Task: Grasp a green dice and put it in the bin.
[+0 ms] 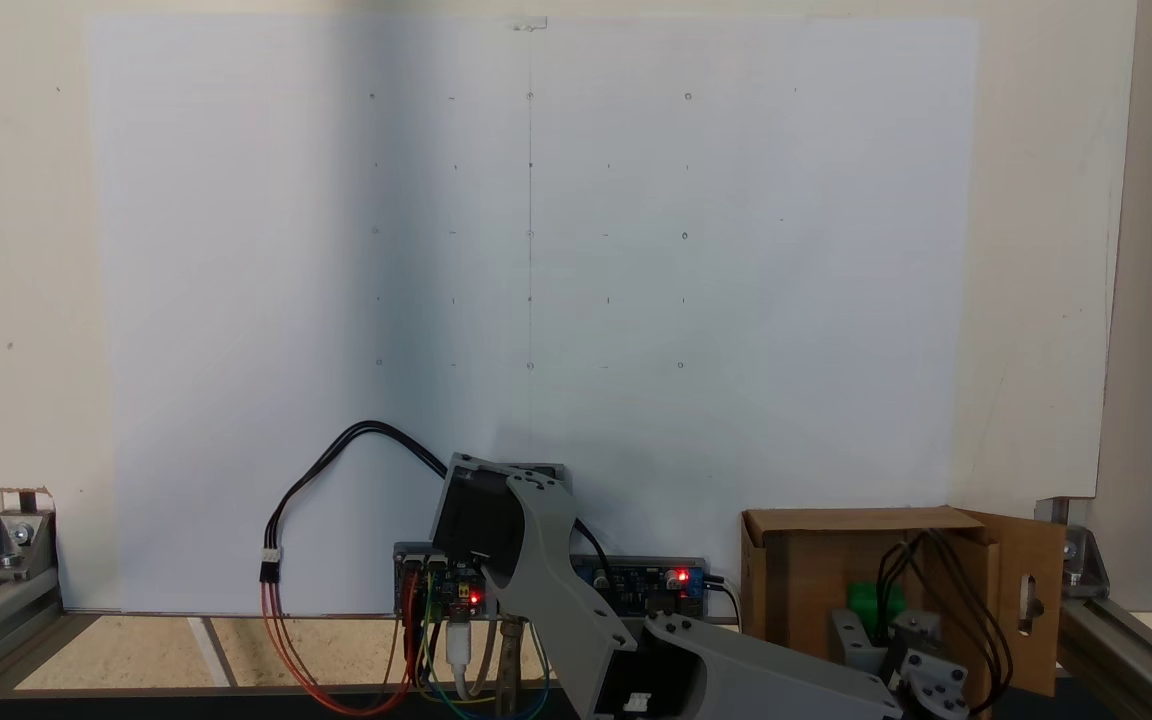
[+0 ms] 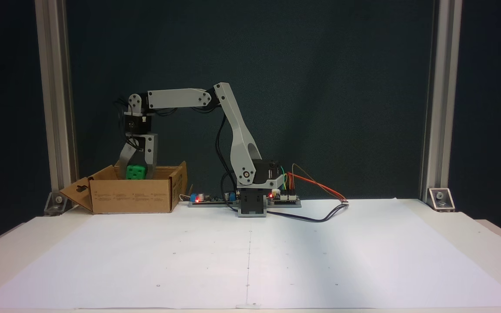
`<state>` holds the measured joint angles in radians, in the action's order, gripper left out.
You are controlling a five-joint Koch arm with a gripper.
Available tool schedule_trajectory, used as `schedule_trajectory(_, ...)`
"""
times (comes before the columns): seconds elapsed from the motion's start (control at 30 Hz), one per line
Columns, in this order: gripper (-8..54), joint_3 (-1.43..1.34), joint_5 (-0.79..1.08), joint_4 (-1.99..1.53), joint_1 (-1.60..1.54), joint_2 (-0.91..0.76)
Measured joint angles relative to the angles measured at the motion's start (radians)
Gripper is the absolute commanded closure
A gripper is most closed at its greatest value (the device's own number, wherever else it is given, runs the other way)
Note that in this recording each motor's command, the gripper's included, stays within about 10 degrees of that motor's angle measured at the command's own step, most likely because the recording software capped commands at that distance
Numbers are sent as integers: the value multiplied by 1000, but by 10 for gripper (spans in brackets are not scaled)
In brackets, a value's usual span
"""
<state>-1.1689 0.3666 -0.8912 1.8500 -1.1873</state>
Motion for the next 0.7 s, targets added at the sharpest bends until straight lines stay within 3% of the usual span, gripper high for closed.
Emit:
schedule_trajectory(0.03, 25, -2, 0, 2, 2, 0)
schedule_trajectory(0.17, 20, -2, -20, 28, -18, -6)
schedule_trajectory(0.3, 20, -2, -179, 163, -143, -135)
schedule_trajectory(0.5, 18, -2, -423, 218, -526, -380)
schedule_trajectory(0.7, 11, -74, -460, 219, -963, -506)
